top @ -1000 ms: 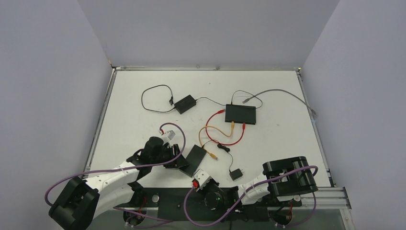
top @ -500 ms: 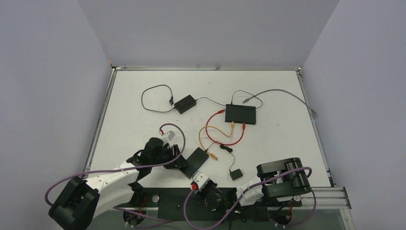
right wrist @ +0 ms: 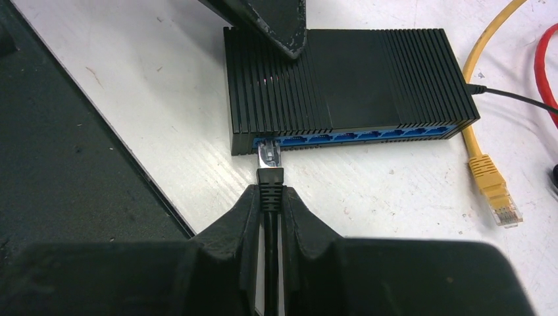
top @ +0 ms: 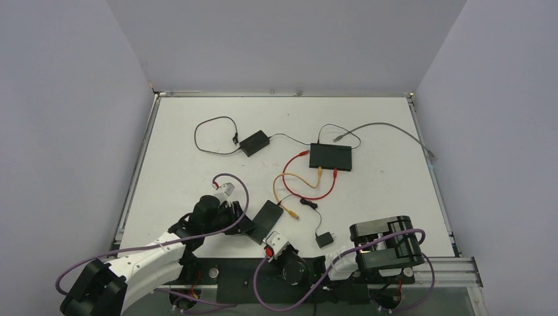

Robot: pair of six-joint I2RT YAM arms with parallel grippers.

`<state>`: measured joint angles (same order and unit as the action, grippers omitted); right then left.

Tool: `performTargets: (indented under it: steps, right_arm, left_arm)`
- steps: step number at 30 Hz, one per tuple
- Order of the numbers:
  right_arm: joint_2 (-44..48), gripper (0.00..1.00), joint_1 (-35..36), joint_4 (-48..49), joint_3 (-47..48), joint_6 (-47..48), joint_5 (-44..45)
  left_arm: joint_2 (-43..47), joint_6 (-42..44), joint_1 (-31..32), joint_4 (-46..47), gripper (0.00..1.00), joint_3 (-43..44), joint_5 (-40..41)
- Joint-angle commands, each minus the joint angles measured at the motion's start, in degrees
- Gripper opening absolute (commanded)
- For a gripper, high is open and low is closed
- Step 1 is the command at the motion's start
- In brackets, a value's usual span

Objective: Insert the plug into the switch port
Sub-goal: Insert the connector into the switch port.

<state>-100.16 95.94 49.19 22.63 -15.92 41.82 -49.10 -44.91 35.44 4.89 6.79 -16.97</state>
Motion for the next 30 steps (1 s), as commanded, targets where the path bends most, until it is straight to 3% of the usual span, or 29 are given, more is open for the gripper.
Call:
performTargets:
  steps: [1,14,25,30]
  right_arm:
    - [0.7,0.0,-2.6,3.3,2.1,-1.0,1.8]
    - [2.7,0.0,-9.3,7.1,4.4,10.3,-12.9]
    - [2.4,0.0,-12.3,4.8,9.5,9.9,-6.3]
    - [4.4,0.0,-13.0,2.1,10.0,8.4,-7.2]
  left_arm:
    - [1.6,-2.7,1.9,0.3,0.34,-0.7,-4.6]
    - [-1.0,-4.0,4.4,5.0,0.29,-1.9,-4.6]
    - [-0.2,-5.4,6.4,5.8,0.22,-3.0,-3.8]
    - [0.5,-6.3,7.0,6.3,0.2,-3.6,-3.7]
